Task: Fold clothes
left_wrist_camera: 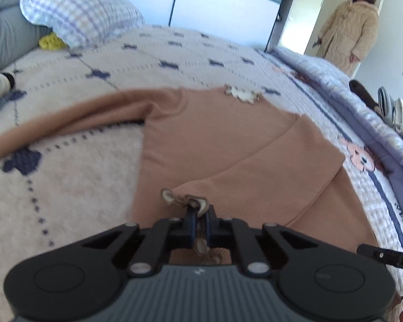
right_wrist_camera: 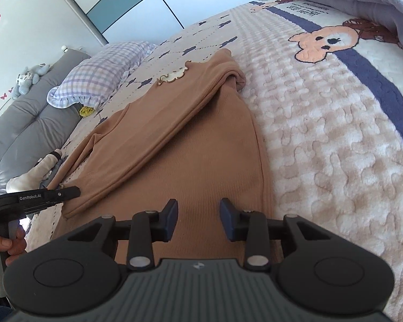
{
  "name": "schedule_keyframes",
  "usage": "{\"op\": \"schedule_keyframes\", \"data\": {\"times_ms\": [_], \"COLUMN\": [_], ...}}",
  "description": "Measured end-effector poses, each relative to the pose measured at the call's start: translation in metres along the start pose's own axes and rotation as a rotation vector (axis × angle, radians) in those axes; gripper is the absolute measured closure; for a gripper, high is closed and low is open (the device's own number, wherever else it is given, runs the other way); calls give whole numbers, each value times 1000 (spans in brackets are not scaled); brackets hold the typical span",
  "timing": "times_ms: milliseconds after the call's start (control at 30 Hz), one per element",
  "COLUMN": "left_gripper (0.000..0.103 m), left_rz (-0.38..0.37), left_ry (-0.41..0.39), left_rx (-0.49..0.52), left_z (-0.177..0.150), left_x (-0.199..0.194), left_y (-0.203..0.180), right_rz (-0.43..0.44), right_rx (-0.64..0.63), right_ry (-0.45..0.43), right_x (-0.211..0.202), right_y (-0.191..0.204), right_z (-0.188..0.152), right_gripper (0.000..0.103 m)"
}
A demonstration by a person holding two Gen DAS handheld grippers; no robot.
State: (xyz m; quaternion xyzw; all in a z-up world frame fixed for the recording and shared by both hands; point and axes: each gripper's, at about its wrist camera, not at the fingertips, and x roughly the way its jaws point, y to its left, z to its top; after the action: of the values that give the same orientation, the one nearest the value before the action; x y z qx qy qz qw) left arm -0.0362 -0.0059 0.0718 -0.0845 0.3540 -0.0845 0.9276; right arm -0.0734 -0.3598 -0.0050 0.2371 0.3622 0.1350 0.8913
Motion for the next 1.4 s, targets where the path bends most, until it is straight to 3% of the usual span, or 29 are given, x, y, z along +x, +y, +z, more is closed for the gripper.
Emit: {"op": "schedule_keyframes", "data": {"times_ms": [167,333,567,633,767,900,1067,1133,1167,1300,1400], "left_gripper": [96,96,96,96,96,96,96,96,96,96,96], "left_rz": [3,-23,-49,-58,-78,-92,-116,-116,-117,-132,-151], "left_ry": [-66,-46,-54,-40,-33,-34,10,19,24,49,54], "left_rx": [-17,-32,-54,-56,-64,-52,-20,6,11,16,16], "left_z": [6,5,0,-2,-5,-7,-17,-23,-25,-32,-34], "left_x": [-25,-21,-26,-23,-22,-21,-13,-12,-11,-9,-10], "left_y": [17,20,33,34,37,38,24,18,17,17,17], "right_rz": [36,180,201,191,41,87,104,57,55,106,65], "right_rx": [67,278,579,585,578,604,737,694,691,771,680], "right_ry": [15,-46,-103,-120,-107,-120,-218,-221,-222,-220,-215], "right_x": [1,20,70,80,100,96,92,94,94,89,85], "right_y": [-4,-13,-47,-48,-57,-65,-82,-79,-80,-91,-75], "right_z": [14,55,100,113,126,125,122,117,115,109,117], "right_gripper": [64,64,62,62,66,66,70,87,90,90,84]}}
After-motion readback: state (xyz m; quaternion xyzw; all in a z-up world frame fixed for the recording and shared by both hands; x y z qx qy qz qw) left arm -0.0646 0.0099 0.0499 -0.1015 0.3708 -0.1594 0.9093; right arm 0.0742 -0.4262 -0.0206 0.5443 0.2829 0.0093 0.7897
